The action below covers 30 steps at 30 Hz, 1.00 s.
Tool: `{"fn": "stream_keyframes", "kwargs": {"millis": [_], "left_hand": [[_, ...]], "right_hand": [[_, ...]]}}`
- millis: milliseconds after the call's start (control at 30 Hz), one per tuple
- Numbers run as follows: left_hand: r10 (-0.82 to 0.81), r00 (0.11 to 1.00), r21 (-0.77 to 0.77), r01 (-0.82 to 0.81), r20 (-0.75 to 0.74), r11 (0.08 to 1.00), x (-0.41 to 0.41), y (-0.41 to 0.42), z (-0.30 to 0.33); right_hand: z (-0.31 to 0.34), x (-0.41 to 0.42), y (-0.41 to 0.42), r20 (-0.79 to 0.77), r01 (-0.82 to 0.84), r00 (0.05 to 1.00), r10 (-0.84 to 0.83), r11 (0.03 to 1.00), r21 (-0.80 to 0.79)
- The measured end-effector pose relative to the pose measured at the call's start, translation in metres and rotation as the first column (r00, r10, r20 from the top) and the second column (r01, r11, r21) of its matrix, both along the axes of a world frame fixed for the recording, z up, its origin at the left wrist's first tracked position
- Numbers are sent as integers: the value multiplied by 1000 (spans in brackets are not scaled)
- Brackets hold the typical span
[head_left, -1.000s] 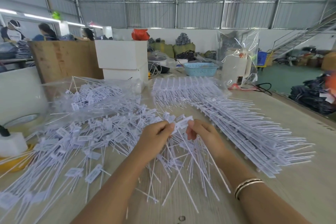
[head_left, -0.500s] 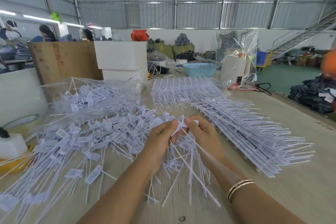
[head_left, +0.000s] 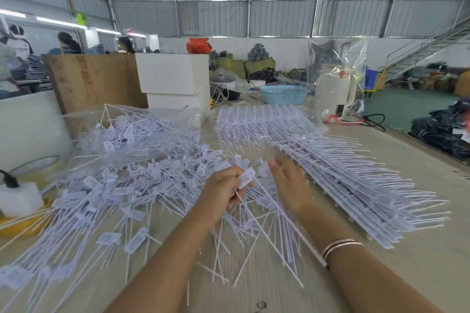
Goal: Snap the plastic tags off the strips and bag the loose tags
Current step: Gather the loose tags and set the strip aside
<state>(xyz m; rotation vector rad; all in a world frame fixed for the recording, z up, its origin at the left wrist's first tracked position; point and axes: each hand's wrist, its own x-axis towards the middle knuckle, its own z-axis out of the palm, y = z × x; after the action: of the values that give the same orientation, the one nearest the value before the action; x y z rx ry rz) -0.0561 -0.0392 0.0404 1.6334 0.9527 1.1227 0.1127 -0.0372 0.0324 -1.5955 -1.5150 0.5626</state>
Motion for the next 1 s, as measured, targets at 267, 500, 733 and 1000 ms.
{"fn": "stream_keyframes", "kwargs": {"millis": [267,500,733,1000], "left_hand": [[53,945,216,19,-322,976,-1,-4,-3],[159,984,26,-161,76,987,-2,1,-1],[104,990,96,-94,-96,991,4,-4,-5],[21,996,-45,-17,82,999,9,-7,-3]], "right_hand": [[7,-18,-16,-252,-335,898,360,932,137],[6,-11,-20,-327,-351,860,392,919,179],[2,-7,-21,-162,-185,964,213,968,170],[3,-11,-19,-239,-341,883,405,901,267]]}}
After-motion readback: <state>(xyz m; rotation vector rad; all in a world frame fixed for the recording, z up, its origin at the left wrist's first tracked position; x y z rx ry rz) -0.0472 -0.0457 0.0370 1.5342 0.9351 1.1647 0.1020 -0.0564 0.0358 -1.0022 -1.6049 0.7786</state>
